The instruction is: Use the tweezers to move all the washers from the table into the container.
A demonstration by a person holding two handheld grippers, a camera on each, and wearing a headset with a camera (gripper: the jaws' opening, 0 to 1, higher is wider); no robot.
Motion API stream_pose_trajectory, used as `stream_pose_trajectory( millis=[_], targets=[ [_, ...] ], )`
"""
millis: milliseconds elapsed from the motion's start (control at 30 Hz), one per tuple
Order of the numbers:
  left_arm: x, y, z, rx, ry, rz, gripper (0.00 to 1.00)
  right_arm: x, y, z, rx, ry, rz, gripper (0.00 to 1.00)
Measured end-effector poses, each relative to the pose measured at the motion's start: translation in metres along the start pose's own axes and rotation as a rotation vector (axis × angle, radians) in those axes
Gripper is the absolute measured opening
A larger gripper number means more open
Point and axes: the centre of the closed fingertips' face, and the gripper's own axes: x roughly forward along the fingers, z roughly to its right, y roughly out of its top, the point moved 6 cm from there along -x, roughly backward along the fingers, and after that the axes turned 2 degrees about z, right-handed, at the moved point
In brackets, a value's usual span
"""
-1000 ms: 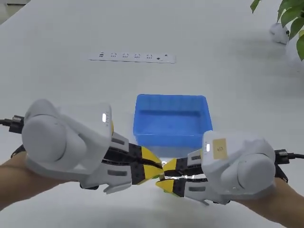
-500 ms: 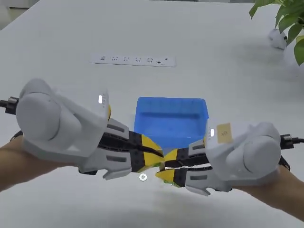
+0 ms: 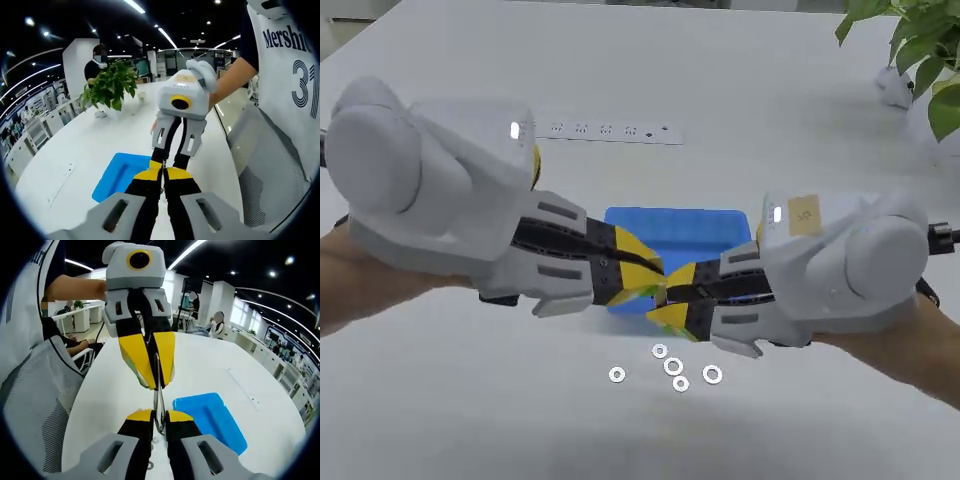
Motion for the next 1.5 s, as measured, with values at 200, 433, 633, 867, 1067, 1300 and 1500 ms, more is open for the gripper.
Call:
stream_pose_trajectory(
  millis=[200, 433, 633, 867, 1067, 1300, 1500],
  targets=[
    [0.005, 0.006, -0.015, 0.009, 0.000, 0.002, 0.06, -0.001, 0.003, 0.016, -0.027, -0.024, 0.001, 0.10],
    [0.013, 0.008, -0.039, 0.032, 0.017, -0.004, 0.06, 0.003, 0.002, 0.042, -0.039, -0.048, -0.002, 0.10],
    [0.019, 0.005, -0.058, 0.071, 0.027, -0.017, 0.06, 0.010, -0.001, 0.065, -0.025, -0.061, 0.006, 0.10],
    [0.031, -0.013, -0.073, 0.025, 0.034, -0.022, 0.06, 0.022, -0.018, 0.076, 0.010, -0.052, -0.018, 0.10],
    [0.045, -0.030, -0.079, -0.002, 0.010, -0.059, 0.06, 0.034, -0.038, 0.079, 0.028, -0.028, -0.067, 0.10],
    [0.054, -0.041, -0.081, -0.034, 0.014, -0.063, 0.07, 0.038, -0.049, 0.083, 0.038, -0.019, -0.088, 0.10],
    [0.057, -0.047, -0.083, -0.055, 0.007, -0.077, 0.07, 0.044, -0.054, 0.081, 0.058, -0.007, -0.100, 0.10]
  ],
)
